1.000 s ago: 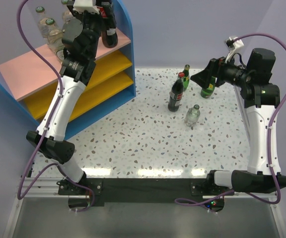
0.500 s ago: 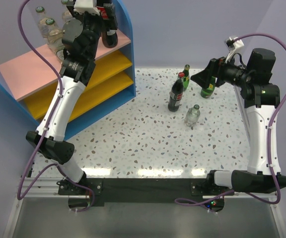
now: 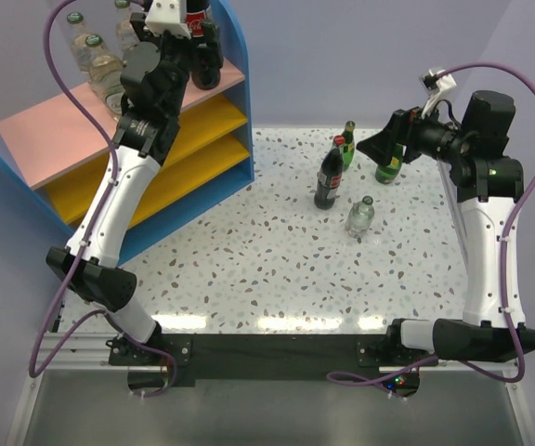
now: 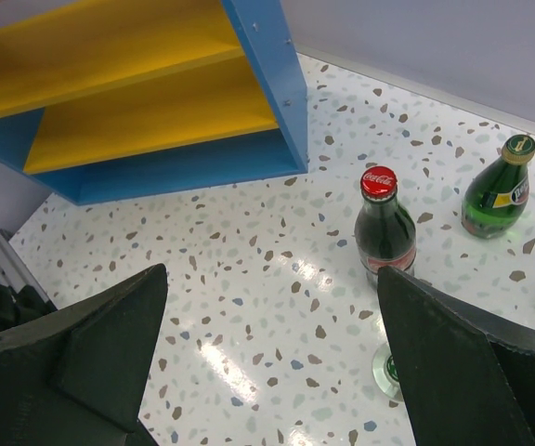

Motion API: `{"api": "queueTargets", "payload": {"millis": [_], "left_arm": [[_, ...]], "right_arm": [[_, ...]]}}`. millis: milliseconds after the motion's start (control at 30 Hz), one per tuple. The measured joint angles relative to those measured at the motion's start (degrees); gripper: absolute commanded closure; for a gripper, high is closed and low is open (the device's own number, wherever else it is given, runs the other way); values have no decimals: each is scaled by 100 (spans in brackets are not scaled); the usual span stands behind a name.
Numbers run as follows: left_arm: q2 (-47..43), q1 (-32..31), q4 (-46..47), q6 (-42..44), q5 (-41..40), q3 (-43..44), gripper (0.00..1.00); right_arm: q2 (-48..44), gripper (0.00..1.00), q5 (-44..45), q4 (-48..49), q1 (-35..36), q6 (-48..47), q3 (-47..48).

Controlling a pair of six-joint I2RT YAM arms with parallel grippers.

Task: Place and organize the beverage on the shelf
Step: Place the drink on the shelf.

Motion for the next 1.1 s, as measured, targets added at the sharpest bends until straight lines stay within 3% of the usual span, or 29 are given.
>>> {"api": "queueTargets", "payload": {"millis": [167, 567, 1100], "left_arm": [[-94, 0, -122, 0, -42, -149, 8], [-105, -2, -262, -63, -96, -162, 28], [435, 4, -485, -83, -103, 566, 32]], "right_arm": [[0, 2, -4, 0, 0, 2, -2], [0, 2, -42, 0, 0, 2, -2], [0, 2, -39, 0, -13, 2, -2]]}}
